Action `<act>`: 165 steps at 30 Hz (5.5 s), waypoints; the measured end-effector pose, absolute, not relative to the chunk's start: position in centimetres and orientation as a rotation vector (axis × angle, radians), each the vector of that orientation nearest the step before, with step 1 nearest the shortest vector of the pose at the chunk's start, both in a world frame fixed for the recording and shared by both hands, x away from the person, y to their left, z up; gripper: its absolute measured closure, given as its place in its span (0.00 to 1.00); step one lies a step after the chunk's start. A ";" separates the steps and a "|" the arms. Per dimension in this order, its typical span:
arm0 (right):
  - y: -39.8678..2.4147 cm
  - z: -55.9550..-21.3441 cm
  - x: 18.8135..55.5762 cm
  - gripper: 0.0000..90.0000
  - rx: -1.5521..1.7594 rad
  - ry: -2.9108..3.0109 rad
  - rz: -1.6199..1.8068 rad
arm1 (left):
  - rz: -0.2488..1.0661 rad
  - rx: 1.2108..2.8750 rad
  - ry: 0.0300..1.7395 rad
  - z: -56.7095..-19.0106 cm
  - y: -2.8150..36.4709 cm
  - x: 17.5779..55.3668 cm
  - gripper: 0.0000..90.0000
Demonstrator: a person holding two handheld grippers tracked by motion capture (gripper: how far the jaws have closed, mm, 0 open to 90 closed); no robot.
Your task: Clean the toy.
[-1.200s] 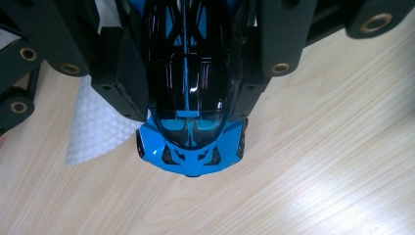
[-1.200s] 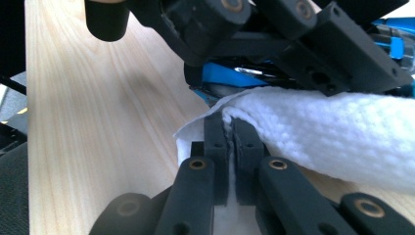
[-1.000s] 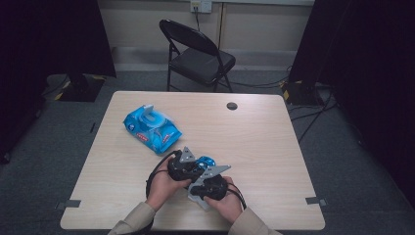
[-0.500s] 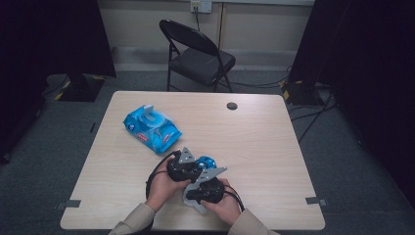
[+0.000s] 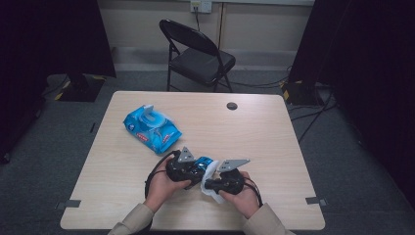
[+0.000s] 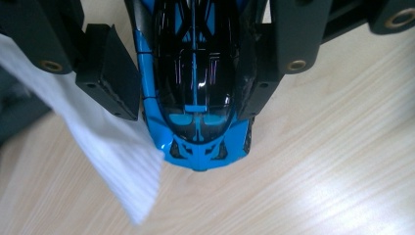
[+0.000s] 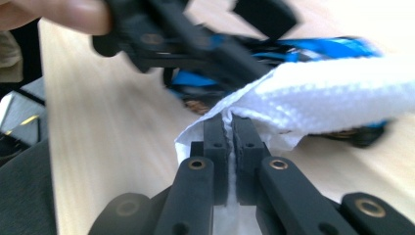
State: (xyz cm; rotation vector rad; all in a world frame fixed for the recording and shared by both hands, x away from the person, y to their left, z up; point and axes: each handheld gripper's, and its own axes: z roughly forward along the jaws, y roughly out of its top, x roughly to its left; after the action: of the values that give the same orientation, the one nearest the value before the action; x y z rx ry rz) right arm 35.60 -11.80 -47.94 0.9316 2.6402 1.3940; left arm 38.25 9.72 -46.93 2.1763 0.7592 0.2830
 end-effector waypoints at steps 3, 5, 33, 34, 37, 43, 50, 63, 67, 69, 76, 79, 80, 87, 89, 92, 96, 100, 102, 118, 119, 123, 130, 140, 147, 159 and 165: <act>-12.7 -47.9 36.1 0.97 0.977 2.607 1.391 | 0.287 2.178 0.732 -46.3 9.9 38.0 0.46; -13.1 -48.0 36.4 0.97 1.000 2.591 1.389 | 0.281 2.170 0.712 -46.0 9.9 37.7 0.45; -12.9 -46.3 37.2 0.97 1.036 2.502 1.514 | 0.218 2.193 0.523 -46.2 7.0 36.5 0.45; -12.9 -46.3 37.2 0.97 1.041 2.501 1.524 | 0.215 2.199 0.520 -46.2 7.0 36.6 0.48; -12.9 -46.4 37.3 0.97 1.060 2.499 1.540 | 0.237 2.218 0.506 -46.1 7.2 36.6 0.60; -12.5 -46.4 37.3 0.93 1.069 2.491 1.586 | 0.198 2.215 0.539 -45.8 8.0 36.8 0.73; -13.0 -45.3 37.5 0.65 1.073 2.406 1.616 | 0.183 2.196 0.602 -45.1 10.1 37.1 0.84; -11.9 -47.2 38.7 0.22 1.025 2.344 1.421 | 0.230 2.136 0.720 -43.5 16.9 35.8 0.86; -10.5 -47.5 39.0 0.23 0.969 2.382 1.419 | 0.247 2.133 0.769 -43.8 19.0 35.0 0.86; -9.7 -47.6 39.1 0.23 0.928 2.411 1.389 | 0.246 2.131 0.792 -44.0 19.8 34.5 0.86; -6.9 -48.4 39.7 0.20 0.819 2.505 1.354 | 0.227 2.160 0.854 -45.6 21.6 33.2 0.86; -6.2 -48.8 39.9 0.19 0.802 2.544 1.322 | 0.212 2.181 0.884 -46.6 21.8 33.0 0.85; -6.0 -49.0 39.9 0.18 0.786 2.542 1.321 | 0.203 2.183 0.890 -46.9 21.7 33.0 0.85; -5.5 -49.3 40.0 0.16 0.751 2.557 1.318 | 0.203 2.199 0.903 -48.6 20.3 33.5 0.84; -5.5 -49.3 40.0 0.16 0.751 2.558 1.316 | 0.205 2.187 0.904 -49.0 19.8 33.8 0.83; -5.5 -49.4 39.9 0.16 0.758 2.552 1.318 | 0.218 2.174 0.907 -49.2 19.2 34.1 0.78; -5.5 -49.5 39.8 0.16 0.764 2.533 1.334 | 0.221 2.166 0.923 -49.3 19.0 34.6 0.72; -5.6 -49.7 39.7 0.16 0.761 2.520 1.358 | 0.227 2.165 0.921 -49.6 18.7 35.1 0.70; -5.7 -49.7 39.7 0.16 0.764 2.519 1.360 | 0.226 2.170 0.909 -49.6 18.4 35.2 0.76; -5.8 -50.0 39.6 0.16 0.762 2.496 1.383 | 0.225 2.286 0.841 -48.9 16.8 34.8 0.88; -5.8 -50.0 39.6 0.16 0.763 2.495 1.383 | 0.221 2.289 0.842 -48.9 16.7 34.8 0.88; -5.8 -50.0 39.6 0.16 0.764 2.495 1.383 | 0.210 2.304 0.844 -48.7 16.5 34.6 0.88; -5.8 -50.0 39.6 0.16 0.765 2.492 1.386 | 0.189 2.299 0.849 -48.7 16.3 34.0 0.89; -5.8 -50.1 39.5 0.16 0.766 2.488 1.390 | 0.124 2.291 0.826 -48.7 15.1 33.0 0.89; -5.8 -50.1 39.5 0.16 0.766 2.486 1.392 | 0.091 2.282 0.792 -48.9 14.1 32.5 0.89; -5.8 -50.1 39.5 0.16 0.763 2.479 1.401 | 0.040 2.273 0.713 -48.2 12.4 31.6 0.89; -5.8 -50.2 39.5 0.17 0.762 2.478 1.407 | 0.046 2.262 0.731 -47.1 14.3 31.2 0.89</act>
State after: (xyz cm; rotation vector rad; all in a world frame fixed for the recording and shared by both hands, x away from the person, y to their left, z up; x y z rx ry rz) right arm 39.47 -5.82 -50.18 0.7621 2.4784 1.4069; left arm 31.23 14.27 -47.14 2.2620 0.7305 0.0458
